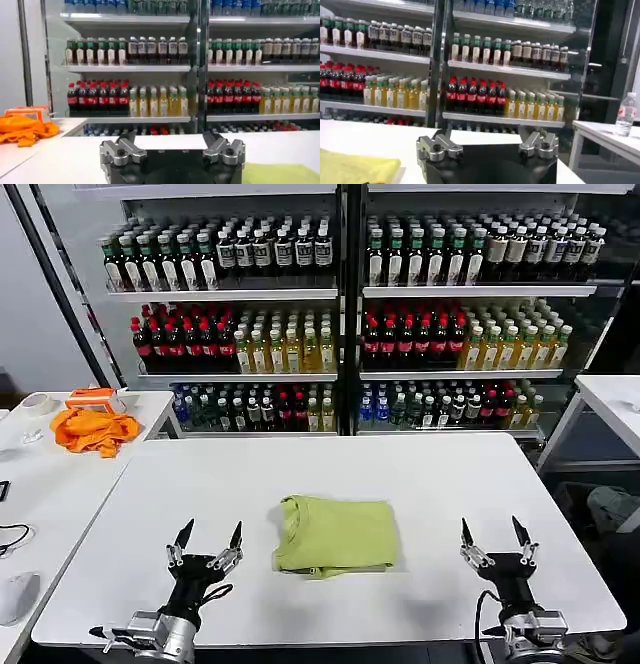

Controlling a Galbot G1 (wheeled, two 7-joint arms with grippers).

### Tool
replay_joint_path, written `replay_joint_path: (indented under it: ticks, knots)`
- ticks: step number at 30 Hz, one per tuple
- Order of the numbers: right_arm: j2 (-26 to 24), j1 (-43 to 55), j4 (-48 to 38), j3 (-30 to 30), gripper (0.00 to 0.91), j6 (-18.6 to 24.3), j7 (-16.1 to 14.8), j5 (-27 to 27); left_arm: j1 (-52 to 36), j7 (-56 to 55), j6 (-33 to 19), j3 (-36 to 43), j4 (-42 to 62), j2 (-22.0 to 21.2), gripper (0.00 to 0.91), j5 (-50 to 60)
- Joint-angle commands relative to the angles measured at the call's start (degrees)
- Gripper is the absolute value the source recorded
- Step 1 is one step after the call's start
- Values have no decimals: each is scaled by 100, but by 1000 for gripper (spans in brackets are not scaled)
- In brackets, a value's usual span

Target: Fold and organize the clothes.

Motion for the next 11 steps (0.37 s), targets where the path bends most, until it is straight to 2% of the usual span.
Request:
replay_joint_path:
  ticks: [1, 9, 11]
  knots:
    - [24, -151, 102, 96, 907, 24, 23, -16, 47, 24, 8, -6, -86, -19, 907, 54]
    - [91, -199, 176, 113, 907, 45, 7, -64, 44, 26, 18, -9, -133, 0, 907, 44]
    - [112, -223, 187, 131, 907, 98, -81, -87, 60, 30, 18, -9, -162, 0, 907, 43]
